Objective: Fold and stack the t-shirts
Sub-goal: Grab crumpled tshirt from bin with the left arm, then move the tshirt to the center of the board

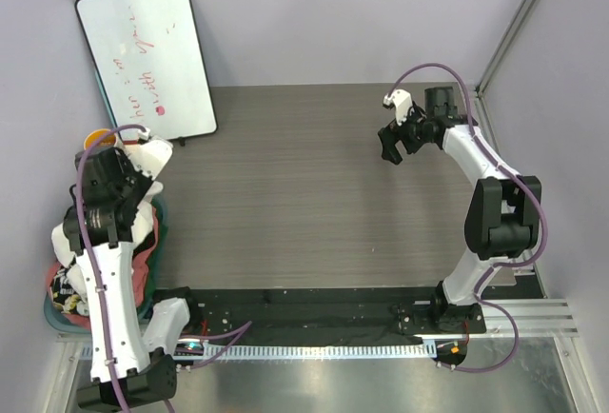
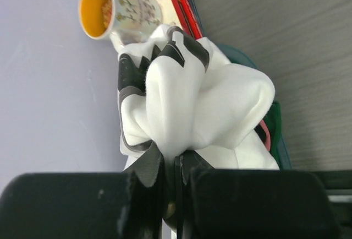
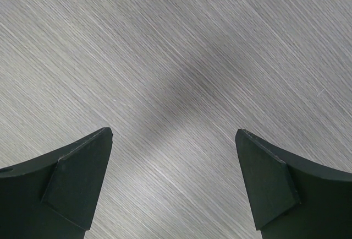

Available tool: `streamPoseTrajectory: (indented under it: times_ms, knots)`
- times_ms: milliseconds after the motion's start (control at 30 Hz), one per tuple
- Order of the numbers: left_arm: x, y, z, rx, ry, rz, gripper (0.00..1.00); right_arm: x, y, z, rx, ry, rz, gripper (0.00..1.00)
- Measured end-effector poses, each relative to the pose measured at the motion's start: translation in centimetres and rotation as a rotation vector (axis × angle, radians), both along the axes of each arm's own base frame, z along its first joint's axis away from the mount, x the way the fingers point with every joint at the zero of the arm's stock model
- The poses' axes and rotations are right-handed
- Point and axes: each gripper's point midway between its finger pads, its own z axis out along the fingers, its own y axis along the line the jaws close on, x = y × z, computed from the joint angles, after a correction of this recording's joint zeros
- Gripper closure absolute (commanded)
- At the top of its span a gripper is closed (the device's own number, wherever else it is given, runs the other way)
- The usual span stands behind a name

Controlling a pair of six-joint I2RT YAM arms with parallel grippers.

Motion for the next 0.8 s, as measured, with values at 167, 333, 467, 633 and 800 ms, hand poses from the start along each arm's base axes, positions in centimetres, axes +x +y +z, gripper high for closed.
streamPoseTrajectory:
  times_ms: [167, 333, 467, 633, 800]
  knots:
    - [2.0, 0.0, 3.7, -0.012, -0.159, 0.012, 1.0, 0.1, 0.2, -0.7, -0.013, 0.015, 0.004, 0.0]
    - [4.4, 0.1, 9.4, -0.039, -0.347, 0.03, 1.0, 0.3, 0.4, -1.2, -0.02, 0.025, 0.011, 0.0]
    - [6.2, -0.4, 14.0, -0.085, -0.493, 0.011, 1.0, 0.5, 0.7, -1.0, -0.018, 0.025, 0.015, 0.0]
    - [8.3, -3.6, 16.5, -0.228, -0.565, -0.126, 1.0, 1.9, 1.0, 0.4, 0.01, 0.006, -0.023, 0.0]
    - [12.3, -10.4, 14.2, -0.406, -0.476, -0.385, 1.0, 4.5, 0.2, 2.6, 0.045, -0.048, -0.182, 0.0]
